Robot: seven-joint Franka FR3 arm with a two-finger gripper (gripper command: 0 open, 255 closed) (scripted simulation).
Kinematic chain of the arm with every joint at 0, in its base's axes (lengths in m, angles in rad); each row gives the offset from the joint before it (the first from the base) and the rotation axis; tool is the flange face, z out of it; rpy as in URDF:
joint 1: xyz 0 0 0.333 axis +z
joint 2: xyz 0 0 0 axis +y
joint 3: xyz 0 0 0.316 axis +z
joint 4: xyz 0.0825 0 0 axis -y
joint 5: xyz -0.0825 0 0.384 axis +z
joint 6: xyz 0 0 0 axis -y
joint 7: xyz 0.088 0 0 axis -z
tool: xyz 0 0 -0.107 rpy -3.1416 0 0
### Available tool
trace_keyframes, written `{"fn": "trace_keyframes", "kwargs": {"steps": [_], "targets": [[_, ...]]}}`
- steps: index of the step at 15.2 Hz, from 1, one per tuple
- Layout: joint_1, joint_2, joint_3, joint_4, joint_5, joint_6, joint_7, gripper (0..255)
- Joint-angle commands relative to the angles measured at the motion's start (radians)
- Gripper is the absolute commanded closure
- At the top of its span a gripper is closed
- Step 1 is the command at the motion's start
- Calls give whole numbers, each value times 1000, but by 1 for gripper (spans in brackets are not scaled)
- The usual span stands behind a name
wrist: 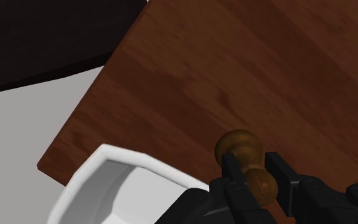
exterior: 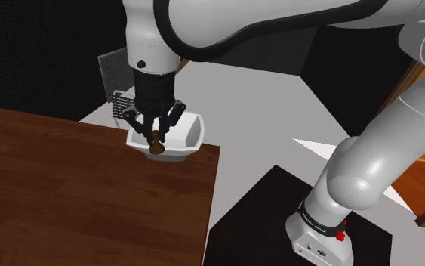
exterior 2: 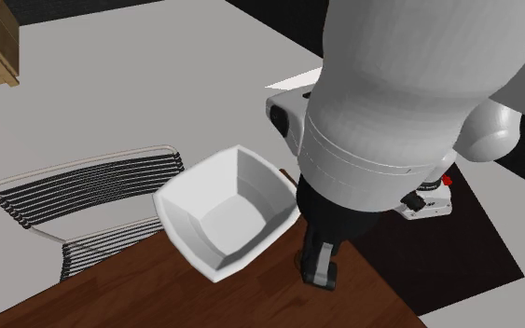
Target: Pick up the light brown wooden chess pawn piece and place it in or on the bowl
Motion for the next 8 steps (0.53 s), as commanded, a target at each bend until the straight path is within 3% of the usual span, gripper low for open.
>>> {"fn": "trace_keyframes", "kwargs": {"steps": [1,8], "targets": [[0,-1,0,27,-1,-27,3,255],[-50,34,-67,82,-26,-59,-101,255]]}}
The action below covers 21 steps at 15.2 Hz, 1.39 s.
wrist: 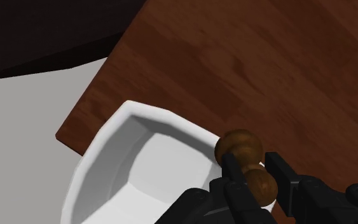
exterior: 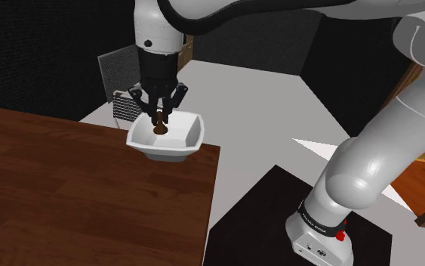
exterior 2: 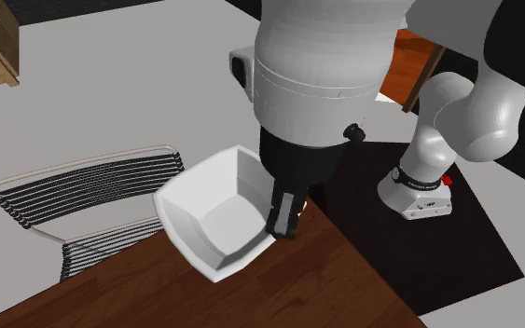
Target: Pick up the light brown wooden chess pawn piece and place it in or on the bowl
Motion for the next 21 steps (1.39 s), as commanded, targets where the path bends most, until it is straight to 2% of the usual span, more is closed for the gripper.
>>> {"fn": "trace_keyframes", "kwargs": {"steps": [1,10,21], "targets": [[-20,24,-23,25,-15,-6,-39,255],[-99,146,-111,160,-73,-37,-188,255],[-97,151,-109,17,-74,111,-188,255]]}}
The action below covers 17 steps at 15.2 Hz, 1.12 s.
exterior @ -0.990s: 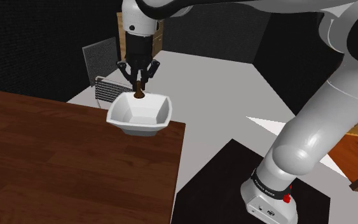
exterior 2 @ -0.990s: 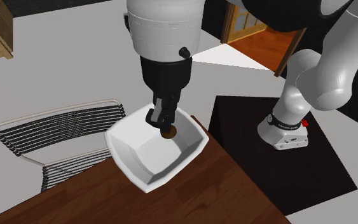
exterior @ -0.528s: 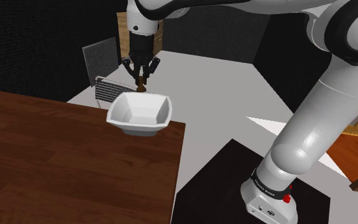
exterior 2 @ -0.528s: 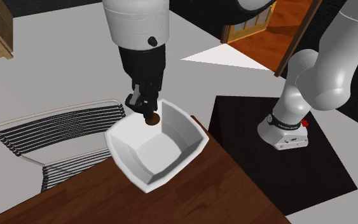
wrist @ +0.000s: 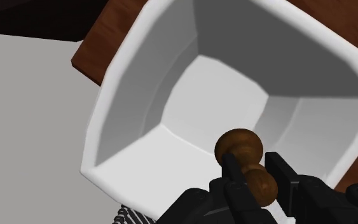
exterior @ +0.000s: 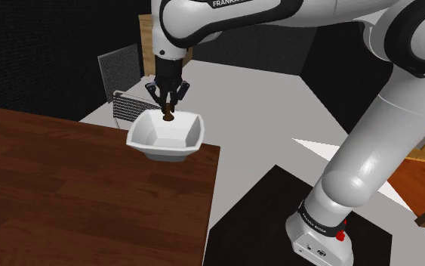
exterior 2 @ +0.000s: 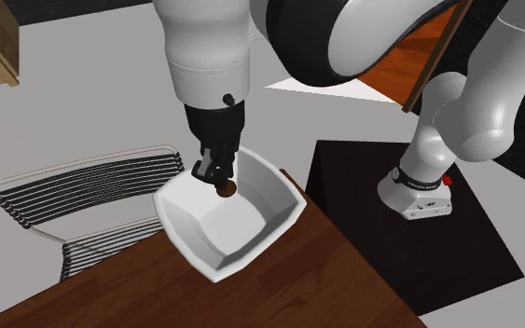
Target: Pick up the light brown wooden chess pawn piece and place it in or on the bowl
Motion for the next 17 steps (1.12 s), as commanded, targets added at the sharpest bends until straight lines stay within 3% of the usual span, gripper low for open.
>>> {"fn": "trace_keyframes", "kwargs": {"steps": [1,4,12,13,17], "targets": [[0,4,1,-20,-1,24,1,255],[1,13,2,-61,-5,73,3,255],[1,13,2,-61,-5,73,3,255],[1,13,2,-61,-5,73,3,0],[1,13,2,-61,-5,73,3,0]]}}
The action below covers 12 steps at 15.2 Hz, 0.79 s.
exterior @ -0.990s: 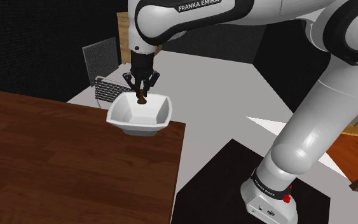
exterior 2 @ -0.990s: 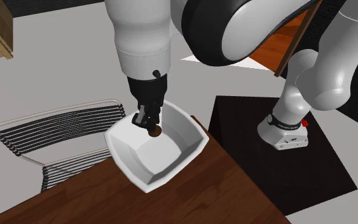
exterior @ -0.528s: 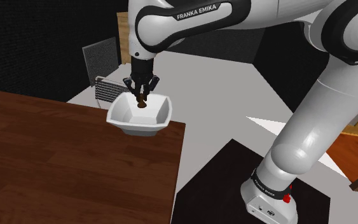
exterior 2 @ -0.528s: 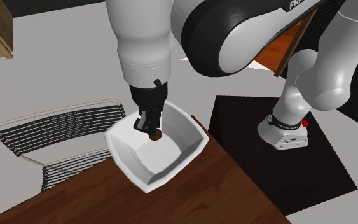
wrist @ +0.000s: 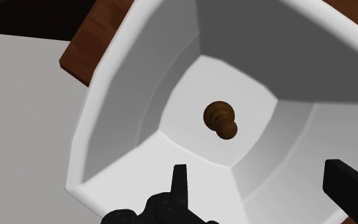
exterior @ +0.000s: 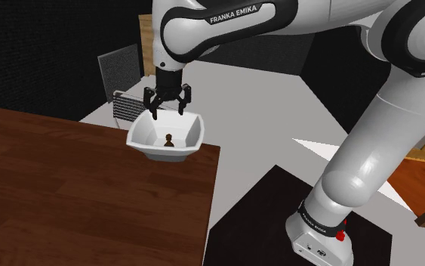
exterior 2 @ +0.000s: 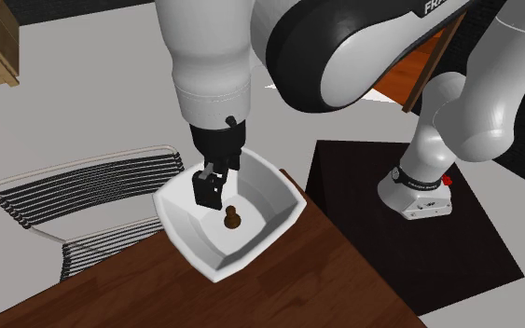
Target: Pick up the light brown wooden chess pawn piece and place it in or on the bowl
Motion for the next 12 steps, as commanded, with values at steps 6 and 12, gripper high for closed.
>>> {"fn": "trace_keyframes", "kwargs": {"steps": [6,12], "targets": [[-3,-24,-4,102,10,-124,-7,0],[-3,-24,-4,102,10,-124,-7,0]]}}
